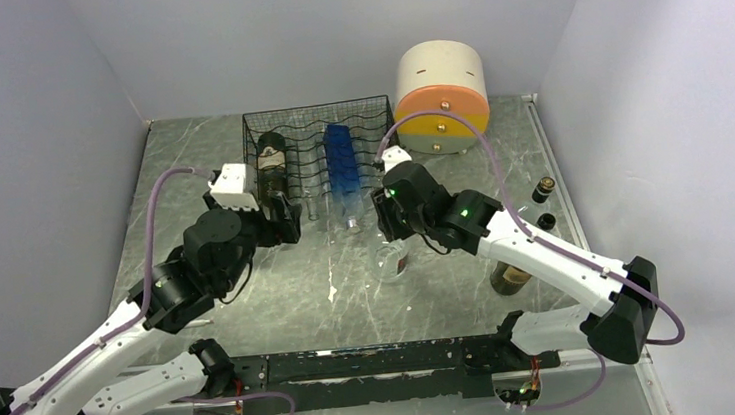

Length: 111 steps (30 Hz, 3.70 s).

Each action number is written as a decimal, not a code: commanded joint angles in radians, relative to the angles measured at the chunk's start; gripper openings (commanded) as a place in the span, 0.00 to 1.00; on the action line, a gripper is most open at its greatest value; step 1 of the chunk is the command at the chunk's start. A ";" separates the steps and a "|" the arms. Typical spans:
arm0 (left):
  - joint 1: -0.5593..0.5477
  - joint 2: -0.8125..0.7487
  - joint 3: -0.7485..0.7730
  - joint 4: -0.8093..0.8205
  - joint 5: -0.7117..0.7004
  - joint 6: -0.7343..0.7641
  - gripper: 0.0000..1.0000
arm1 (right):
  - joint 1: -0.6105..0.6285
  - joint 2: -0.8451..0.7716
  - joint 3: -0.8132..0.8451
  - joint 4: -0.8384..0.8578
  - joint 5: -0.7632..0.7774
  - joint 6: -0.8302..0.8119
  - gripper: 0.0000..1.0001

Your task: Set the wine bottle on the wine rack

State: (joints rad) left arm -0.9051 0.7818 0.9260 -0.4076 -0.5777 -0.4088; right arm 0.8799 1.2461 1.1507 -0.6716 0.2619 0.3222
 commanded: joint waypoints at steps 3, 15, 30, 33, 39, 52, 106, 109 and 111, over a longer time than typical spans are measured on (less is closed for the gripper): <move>-0.002 0.010 -0.014 0.031 0.031 -0.016 0.94 | 0.023 -0.038 -0.036 0.215 -0.309 0.074 0.00; 0.012 0.048 -0.007 0.005 0.084 -0.030 0.94 | 0.201 -0.070 -0.333 0.762 -0.056 0.146 0.00; 0.192 0.084 -0.038 0.023 0.287 -0.037 0.94 | 0.389 -0.142 -0.635 0.849 0.049 0.057 0.00; 0.222 0.097 -0.044 0.025 0.324 -0.039 0.94 | 0.391 -0.161 -0.643 0.827 0.018 0.070 0.00; 0.230 0.110 -0.042 0.023 0.366 -0.023 0.94 | 0.391 -0.090 -0.584 0.693 -0.050 0.069 0.00; 0.230 0.133 -0.041 -0.005 0.362 -0.024 0.94 | 0.386 0.160 -0.418 0.572 -0.067 0.039 0.00; 0.230 -0.012 0.015 -0.116 0.182 -0.045 0.94 | 0.362 0.441 -0.236 0.580 -0.072 -0.074 0.00; 0.230 -0.046 0.014 -0.115 0.155 -0.041 0.94 | 0.362 0.371 -0.247 0.599 -0.057 -0.067 0.00; 0.231 -0.067 0.013 -0.119 0.137 -0.044 0.94 | 0.362 0.325 -0.247 0.615 -0.059 -0.065 0.00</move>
State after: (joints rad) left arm -0.6800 0.7567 0.9028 -0.5205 -0.3756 -0.4431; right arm 1.2453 1.6871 0.8982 -0.1314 0.1684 0.2611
